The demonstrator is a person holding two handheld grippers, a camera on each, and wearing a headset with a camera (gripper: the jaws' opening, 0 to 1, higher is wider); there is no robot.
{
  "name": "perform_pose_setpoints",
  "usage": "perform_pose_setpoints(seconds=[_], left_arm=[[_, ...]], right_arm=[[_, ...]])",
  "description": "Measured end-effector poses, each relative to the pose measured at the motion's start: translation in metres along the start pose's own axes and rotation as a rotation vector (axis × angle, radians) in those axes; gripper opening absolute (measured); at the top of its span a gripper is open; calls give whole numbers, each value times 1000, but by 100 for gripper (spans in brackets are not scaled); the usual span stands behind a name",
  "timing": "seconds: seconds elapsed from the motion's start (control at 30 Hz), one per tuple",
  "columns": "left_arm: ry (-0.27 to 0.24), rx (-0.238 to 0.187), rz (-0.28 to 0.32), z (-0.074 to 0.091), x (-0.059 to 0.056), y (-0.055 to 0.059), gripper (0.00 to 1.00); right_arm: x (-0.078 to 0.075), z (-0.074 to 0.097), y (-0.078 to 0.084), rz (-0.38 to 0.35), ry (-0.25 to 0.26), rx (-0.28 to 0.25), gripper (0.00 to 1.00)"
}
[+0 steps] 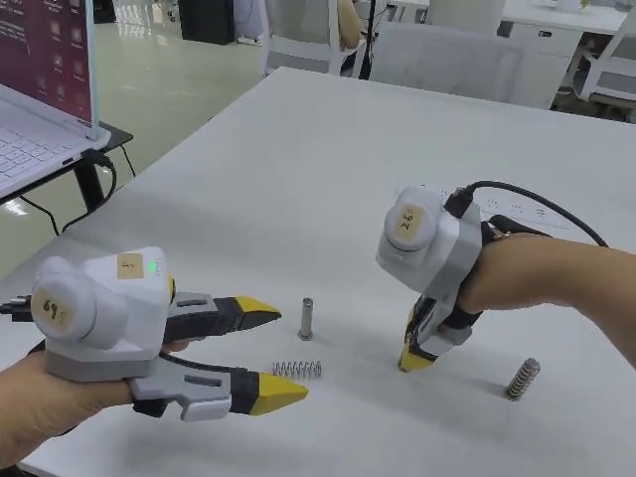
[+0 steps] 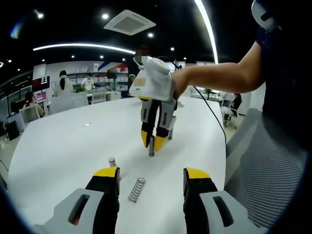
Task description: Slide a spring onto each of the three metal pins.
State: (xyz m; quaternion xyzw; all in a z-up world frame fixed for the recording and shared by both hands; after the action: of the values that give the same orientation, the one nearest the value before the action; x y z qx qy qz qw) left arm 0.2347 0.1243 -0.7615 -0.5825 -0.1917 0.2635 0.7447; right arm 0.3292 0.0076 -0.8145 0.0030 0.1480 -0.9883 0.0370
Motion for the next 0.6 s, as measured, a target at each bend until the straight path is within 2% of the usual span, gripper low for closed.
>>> perform_pose_setpoints(seconds=[0.27, 0.6], left_arm=[[1, 0, -2, 1, 1, 1, 47], [0, 3, -5, 1, -1, 1, 47]], right_arm=[[1, 4, -8, 25, 23, -18, 17], [7, 10, -29, 81, 41, -48, 18]])
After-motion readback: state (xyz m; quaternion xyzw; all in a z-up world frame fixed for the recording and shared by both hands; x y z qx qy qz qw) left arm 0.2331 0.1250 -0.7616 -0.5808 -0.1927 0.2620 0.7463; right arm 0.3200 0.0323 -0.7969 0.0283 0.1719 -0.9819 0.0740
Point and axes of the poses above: the centre of the closed fingertips' face, and the gripper's own axes: z roughly backward along the fingers, x roughly to its left, y roughly out of its underside, the point moved 3 cm from there along z, roughly backward along the fingers, and after that the axes turned 4 degrees about -x, right-handed, at the moved point
